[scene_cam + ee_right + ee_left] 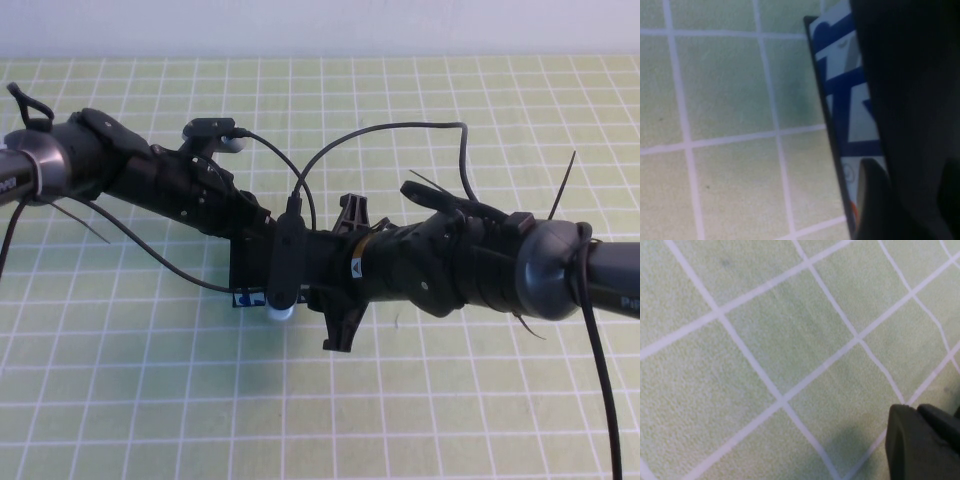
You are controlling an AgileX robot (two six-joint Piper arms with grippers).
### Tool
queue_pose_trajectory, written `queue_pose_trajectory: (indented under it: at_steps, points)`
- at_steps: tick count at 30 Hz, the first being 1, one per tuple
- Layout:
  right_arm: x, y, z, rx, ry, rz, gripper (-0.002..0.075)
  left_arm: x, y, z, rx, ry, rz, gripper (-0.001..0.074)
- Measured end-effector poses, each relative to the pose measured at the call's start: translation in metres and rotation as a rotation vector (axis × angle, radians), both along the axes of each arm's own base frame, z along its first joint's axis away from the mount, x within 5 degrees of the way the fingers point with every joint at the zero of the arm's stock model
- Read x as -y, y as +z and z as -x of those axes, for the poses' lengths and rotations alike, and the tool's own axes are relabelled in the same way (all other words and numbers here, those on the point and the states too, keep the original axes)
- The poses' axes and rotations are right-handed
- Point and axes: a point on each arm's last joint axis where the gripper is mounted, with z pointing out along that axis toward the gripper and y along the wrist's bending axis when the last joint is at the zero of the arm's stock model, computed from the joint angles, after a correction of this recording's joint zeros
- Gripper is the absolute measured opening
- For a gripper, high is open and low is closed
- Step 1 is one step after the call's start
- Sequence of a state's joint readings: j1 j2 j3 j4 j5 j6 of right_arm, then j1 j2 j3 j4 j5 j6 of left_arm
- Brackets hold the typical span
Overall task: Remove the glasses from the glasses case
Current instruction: Pick up the glasses from the glasses case
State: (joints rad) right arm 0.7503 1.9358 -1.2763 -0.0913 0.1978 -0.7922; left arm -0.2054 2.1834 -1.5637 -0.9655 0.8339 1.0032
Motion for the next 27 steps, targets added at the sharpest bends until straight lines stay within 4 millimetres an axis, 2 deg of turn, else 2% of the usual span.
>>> queue_pose_trajectory:
  at_steps: [5,19,22,27]
  points:
    - [-0.0003,-0.0086,-0.0005,-0.019,0.002,0.022,0.0245,0.0000,0.0000,0.0000,0.000,0.000,0.000,-0.0004]
    - [-0.0029,-0.0109,-0.0033,0.007,0.006,0.004,0.0239,0.0001,0.0000,0.0002,-0.001,-0.001,0.001,-0.0004]
    - [-0.0038,-0.0106,-0.0042,0.020,0.008,-0.005,0.0188,0.0001,0.0000,0.0003,-0.002,-0.002,0.001,-0.0004]
    - [-0.0044,-0.0104,-0.0050,0.039,0.019,-0.004,0.0048,0.0001,0.0007,-0.0007,0.003,0.004,0.002,-0.0004]
